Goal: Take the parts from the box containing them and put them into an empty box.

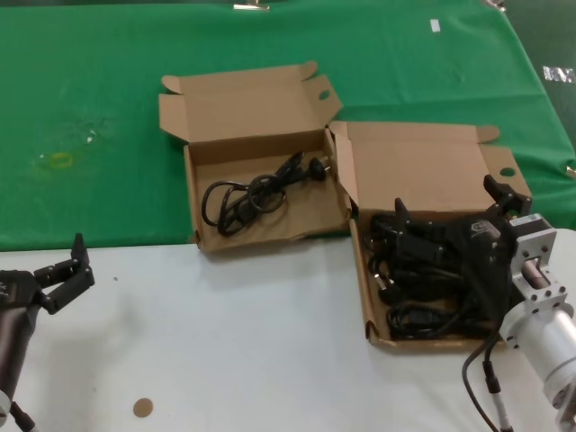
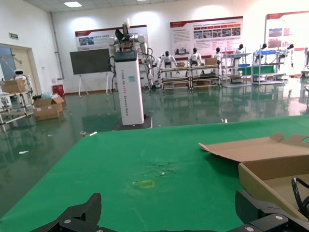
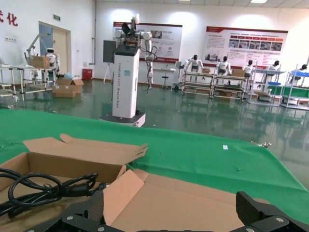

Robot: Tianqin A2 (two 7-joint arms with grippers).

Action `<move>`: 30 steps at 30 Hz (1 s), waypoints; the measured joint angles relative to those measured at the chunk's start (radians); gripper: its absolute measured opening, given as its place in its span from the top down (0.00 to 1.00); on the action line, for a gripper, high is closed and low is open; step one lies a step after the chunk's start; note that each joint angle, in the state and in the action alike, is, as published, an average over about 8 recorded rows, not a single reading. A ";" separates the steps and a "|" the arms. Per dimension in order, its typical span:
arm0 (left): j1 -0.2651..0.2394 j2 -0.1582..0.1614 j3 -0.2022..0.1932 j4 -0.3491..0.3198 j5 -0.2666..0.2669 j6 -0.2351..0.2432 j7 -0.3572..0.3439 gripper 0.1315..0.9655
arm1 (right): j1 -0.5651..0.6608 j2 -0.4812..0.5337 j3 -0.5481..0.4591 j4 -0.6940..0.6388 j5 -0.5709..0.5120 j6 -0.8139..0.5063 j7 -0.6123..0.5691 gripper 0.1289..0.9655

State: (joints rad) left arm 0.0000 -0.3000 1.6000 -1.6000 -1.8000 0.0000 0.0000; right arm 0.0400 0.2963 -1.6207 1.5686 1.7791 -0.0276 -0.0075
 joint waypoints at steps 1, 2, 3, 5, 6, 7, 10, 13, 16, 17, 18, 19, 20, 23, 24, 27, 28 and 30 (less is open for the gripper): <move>0.000 0.000 0.000 0.000 0.000 0.000 0.000 0.00 | 0.000 0.000 0.000 0.000 0.000 0.000 0.000 0.00; 0.000 0.000 0.000 0.000 0.000 0.000 0.000 0.00 | 0.000 0.000 0.000 0.000 0.000 0.000 0.000 0.00; 0.000 0.000 0.000 0.000 0.000 0.000 0.000 0.00 | 0.000 0.000 0.000 0.000 0.000 0.000 0.000 0.00; 0.000 0.000 0.000 0.000 0.000 0.000 0.000 0.00 | 0.000 0.000 0.000 0.000 0.000 0.000 0.000 0.00; 0.000 0.000 0.000 0.000 0.000 0.000 0.000 0.00 | 0.000 0.000 0.000 0.000 0.000 0.000 0.000 0.00; 0.000 0.000 0.000 0.000 0.000 0.000 0.000 0.00 | 0.000 0.000 0.000 0.000 0.000 0.000 0.000 0.00; 0.000 0.000 0.000 0.000 0.000 0.000 0.000 0.00 | 0.000 0.000 0.000 0.000 0.000 0.000 0.000 0.00; 0.000 0.000 0.000 0.000 0.000 0.000 0.000 0.00 | 0.000 0.000 0.000 0.000 0.000 0.000 0.000 0.00; 0.000 0.000 0.000 0.000 0.000 0.000 0.000 0.00 | 0.000 0.000 0.000 0.000 0.000 0.000 0.000 0.00; 0.000 0.000 0.000 0.000 0.000 0.000 0.000 0.00 | 0.000 0.000 0.000 0.000 0.000 0.000 0.000 0.00; 0.000 0.000 0.000 0.000 0.000 0.000 0.000 0.00 | 0.000 0.000 0.000 0.000 0.000 0.000 0.000 0.00; 0.000 0.000 0.000 0.000 0.000 0.000 0.000 0.00 | 0.000 0.000 0.000 0.000 0.000 0.000 0.000 0.00; 0.000 0.000 0.000 0.000 0.000 0.000 0.000 0.00 | 0.000 0.000 0.000 0.000 0.000 0.000 0.000 0.00; 0.000 0.000 0.000 0.000 0.000 0.000 0.000 0.00 | 0.000 0.000 0.000 0.000 0.000 0.000 0.000 0.00; 0.000 0.000 0.000 0.000 0.000 0.000 0.000 0.00 | 0.000 0.000 0.000 0.000 0.000 0.000 0.000 0.00; 0.000 0.000 0.000 0.000 0.000 0.000 0.000 0.00 | 0.000 0.000 0.000 0.000 0.000 0.000 0.000 0.00; 0.000 0.000 0.000 0.000 0.000 0.000 0.000 0.00 | 0.000 0.000 0.000 0.000 0.000 0.000 0.000 0.00; 0.000 0.000 0.000 0.000 0.000 0.000 0.000 0.00 | 0.000 0.000 0.000 0.000 0.000 0.000 0.000 0.00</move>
State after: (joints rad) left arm 0.0000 -0.3000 1.6000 -1.6000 -1.8000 0.0000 0.0000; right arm 0.0400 0.2963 -1.6207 1.5686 1.7791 -0.0276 -0.0075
